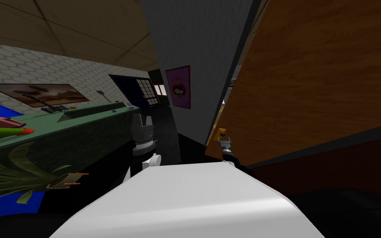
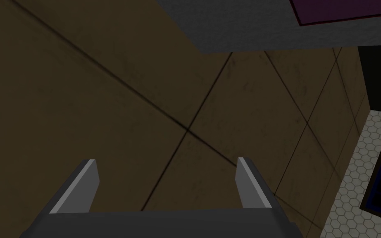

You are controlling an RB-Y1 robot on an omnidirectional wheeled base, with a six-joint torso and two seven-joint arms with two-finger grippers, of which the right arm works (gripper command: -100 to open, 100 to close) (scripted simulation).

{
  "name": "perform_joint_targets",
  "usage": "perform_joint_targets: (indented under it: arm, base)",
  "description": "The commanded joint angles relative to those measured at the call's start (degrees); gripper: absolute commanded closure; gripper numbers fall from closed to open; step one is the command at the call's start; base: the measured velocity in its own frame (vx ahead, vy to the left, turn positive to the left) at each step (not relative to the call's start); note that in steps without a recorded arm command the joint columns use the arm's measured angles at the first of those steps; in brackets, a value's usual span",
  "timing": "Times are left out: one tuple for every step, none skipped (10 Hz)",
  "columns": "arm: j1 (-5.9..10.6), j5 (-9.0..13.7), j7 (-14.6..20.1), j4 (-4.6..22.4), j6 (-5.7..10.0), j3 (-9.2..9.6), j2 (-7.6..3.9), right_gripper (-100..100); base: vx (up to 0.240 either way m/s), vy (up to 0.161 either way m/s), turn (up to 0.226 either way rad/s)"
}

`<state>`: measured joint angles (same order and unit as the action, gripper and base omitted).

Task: Pull the door open

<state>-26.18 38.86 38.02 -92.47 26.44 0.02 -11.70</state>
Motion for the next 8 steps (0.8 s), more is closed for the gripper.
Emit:
perform_joint_targets:
  arm:
    - [-0.09, 2.1, 2.8, -0.6, -0.13, 0.56, 0.37, -100]
    - [-0.19, 3.3, 4.5, -0.9, -0.16, 0.92, 0.55, -100]
    - [-0.28, 4.4, 6.0, -1.2, -0.18, 1.26, 0.72, -100]
    - [-0.37, 5.6, 7.5, -1.5, -0.20, 1.59, 0.89, -100]
    - [-0.45, 6.6, 8.9, -1.7, -0.22, 1.89, 1.04, -100]
    - [-0.52, 7.6, 10.2, -2.0, -0.24, 2.18, 1.18, -100]
    - [-0.59, 8.5, 11.3, -2.2, -0.26, 2.44, 1.31, -100]
    - [-0.65, 9.3, 12.4, -2.4, -0.27, 2.66, 1.42, -100]
  base:
    - [-0.105, -0.012, 0.072]
    - [-0.104, -0.028, 0.074]
    - [-0.101, -0.027, 0.087]
    - [-0.106, -0.019, 0.067]
    - [-0.103, -0.026, 0.058]
    - [-0.092, -0.010, 0.076]
    - [-0.084, -0.010, 0.060]
    - [-0.083, -0.013, 0.042]
